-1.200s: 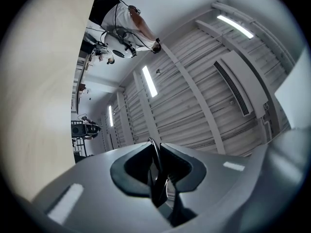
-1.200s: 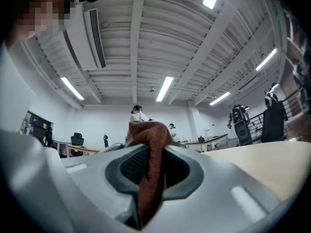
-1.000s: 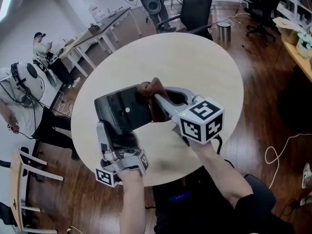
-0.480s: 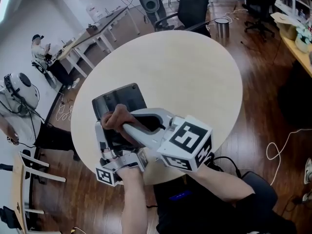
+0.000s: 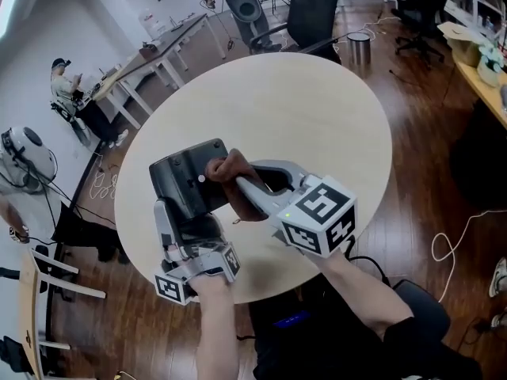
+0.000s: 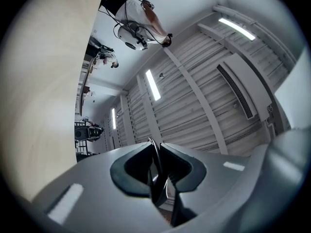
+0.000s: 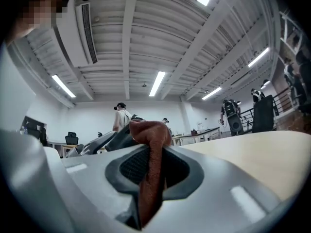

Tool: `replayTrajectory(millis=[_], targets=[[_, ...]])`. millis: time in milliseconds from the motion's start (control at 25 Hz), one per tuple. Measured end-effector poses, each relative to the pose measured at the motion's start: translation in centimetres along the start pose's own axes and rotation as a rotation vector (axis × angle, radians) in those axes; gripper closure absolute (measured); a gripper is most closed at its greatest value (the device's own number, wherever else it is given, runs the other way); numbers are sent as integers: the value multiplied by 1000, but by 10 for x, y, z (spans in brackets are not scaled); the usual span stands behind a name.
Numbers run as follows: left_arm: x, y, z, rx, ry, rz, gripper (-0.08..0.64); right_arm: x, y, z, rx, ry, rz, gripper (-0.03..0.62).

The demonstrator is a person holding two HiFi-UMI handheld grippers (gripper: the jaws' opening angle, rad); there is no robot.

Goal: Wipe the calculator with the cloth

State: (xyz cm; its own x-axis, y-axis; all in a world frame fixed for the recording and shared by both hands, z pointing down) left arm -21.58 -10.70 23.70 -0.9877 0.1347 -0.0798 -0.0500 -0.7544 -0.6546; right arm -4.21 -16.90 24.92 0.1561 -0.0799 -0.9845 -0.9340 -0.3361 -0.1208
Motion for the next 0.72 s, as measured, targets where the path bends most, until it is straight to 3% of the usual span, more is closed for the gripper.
replayTrajectory(millis=[160, 240, 320, 400, 520, 600, 720], targets=[[-1, -1, -3, -4, 3, 14, 503, -12, -11, -33, -80, 29, 53, 525], [0, -2, -3, -1, 7, 15, 505, -8, -19, -38, -91, 64, 25, 525], [2, 1, 0, 2, 15, 13, 505, 8, -19, -24, -39, 71, -34, 525], [1, 3, 2, 7, 22, 14, 505, 25, -9, 8, 70, 58, -78, 525], [-2, 4, 5, 13, 18, 25, 505, 29, 13, 55, 199, -30, -48, 525], [-4, 2, 4, 13, 10, 40, 505, 23, 21, 61, 201, -92, -10, 525], [-10, -1, 3, 19, 0, 89, 505, 18, 9, 27, 117, -81, -5, 525]])
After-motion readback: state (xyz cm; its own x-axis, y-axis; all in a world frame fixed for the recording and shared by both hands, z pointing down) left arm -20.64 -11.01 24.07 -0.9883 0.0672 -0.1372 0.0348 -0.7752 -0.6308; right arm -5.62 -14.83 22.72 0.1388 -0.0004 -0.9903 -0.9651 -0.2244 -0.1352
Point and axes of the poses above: the fingertips, and each gripper's own axes: y forward along the fingers, z to its left, x out of its top, the point moved 3 cm from there along -y, backward along the fingers, and after that the axes turned 10 degrees about x, right-handed, at the moved point
